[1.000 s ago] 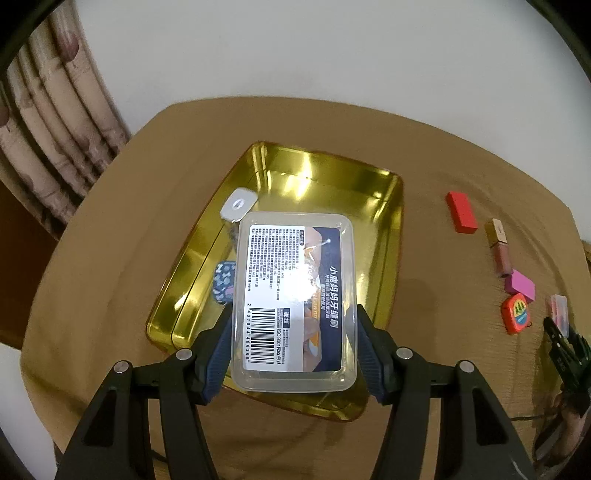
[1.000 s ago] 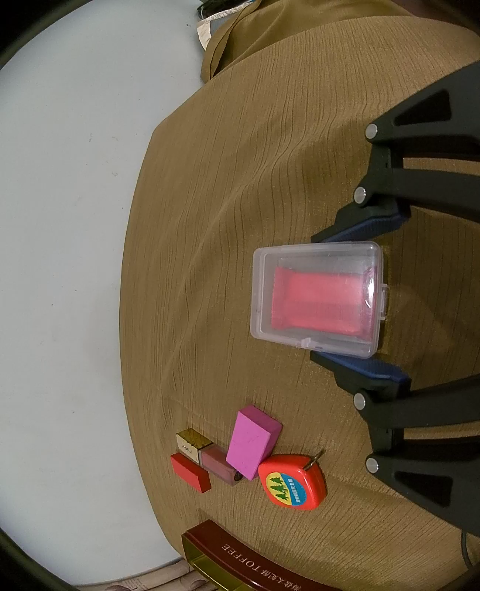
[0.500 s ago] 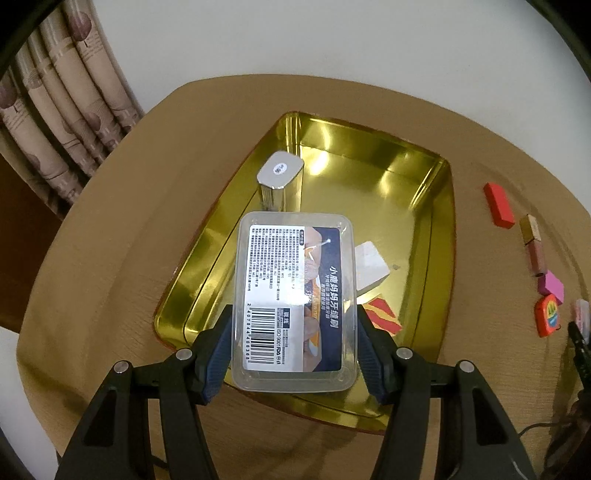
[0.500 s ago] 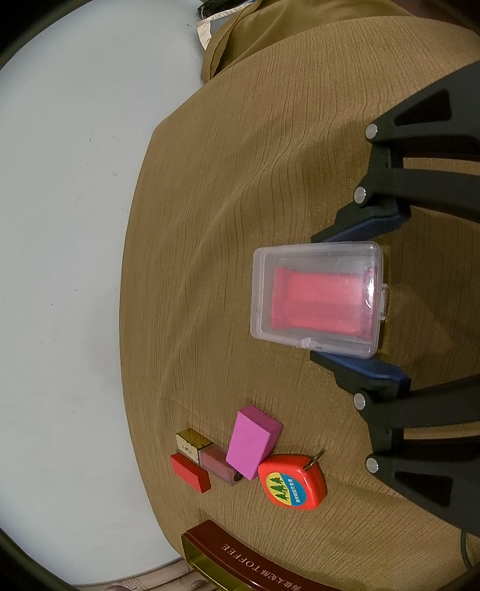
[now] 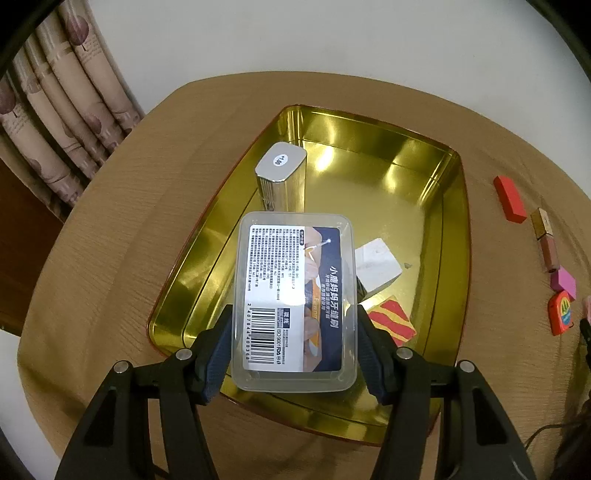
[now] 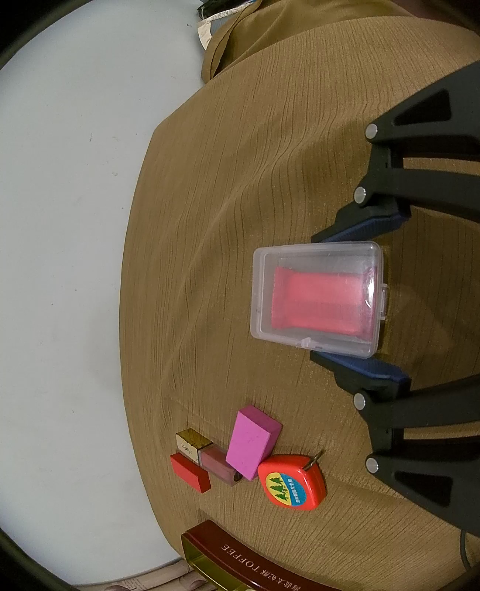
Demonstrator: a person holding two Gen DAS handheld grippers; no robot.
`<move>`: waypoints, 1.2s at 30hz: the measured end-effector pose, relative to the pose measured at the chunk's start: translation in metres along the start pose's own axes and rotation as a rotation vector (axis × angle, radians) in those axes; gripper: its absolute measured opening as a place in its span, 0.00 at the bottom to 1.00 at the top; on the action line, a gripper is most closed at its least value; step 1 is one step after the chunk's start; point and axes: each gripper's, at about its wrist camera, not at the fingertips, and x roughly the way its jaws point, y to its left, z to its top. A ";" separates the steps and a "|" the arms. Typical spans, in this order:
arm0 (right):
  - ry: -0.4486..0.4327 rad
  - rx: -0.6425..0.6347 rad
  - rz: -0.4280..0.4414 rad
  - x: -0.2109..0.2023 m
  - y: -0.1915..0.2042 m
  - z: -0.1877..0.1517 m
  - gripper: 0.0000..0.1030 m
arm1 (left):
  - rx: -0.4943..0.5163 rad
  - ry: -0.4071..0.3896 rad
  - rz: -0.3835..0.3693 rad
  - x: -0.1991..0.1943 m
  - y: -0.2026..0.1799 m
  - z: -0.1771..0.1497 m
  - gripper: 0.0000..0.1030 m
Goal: Organize rigid objects
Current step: 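Carry the labeled clear box into the gold tin and open the left gripper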
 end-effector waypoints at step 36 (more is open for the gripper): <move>-0.001 -0.006 -0.001 0.000 0.000 0.000 0.54 | -0.037 -0.050 -0.023 -0.027 0.027 -0.003 0.61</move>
